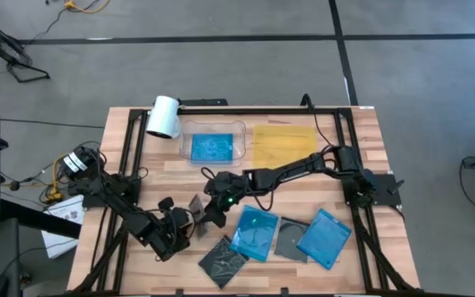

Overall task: Pick & place jewel cases by type
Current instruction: Put the left black CD case into the yellow bin

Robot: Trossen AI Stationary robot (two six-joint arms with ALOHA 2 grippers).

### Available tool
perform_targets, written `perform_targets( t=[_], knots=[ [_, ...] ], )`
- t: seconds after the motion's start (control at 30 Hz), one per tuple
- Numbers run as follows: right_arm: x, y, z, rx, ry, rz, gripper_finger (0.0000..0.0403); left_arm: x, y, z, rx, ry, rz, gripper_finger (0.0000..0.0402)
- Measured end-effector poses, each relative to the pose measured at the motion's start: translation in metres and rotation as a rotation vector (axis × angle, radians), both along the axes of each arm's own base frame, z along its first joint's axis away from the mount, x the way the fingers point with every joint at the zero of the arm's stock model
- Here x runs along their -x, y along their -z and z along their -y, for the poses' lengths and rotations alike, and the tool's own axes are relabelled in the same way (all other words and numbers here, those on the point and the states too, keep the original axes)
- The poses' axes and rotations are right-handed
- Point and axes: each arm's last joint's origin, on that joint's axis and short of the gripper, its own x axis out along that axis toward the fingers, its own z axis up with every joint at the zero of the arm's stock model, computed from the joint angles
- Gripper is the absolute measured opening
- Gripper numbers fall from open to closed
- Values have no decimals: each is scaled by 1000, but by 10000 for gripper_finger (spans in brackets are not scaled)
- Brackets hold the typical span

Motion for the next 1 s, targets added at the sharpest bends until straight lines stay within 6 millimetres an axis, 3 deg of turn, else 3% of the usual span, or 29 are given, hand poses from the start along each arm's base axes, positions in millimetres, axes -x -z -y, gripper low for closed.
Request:
perform_targets(
  t=[0.6, 1.0],
  knots=[
    [4, 8, 21, 27, 80, -122, 216, 3, 0, 5, 14, 56, -36, 160],
    [5, 8, 21, 35, 60, -132, 125, 5, 0, 4, -1, 46, -46, 160]
  ],
)
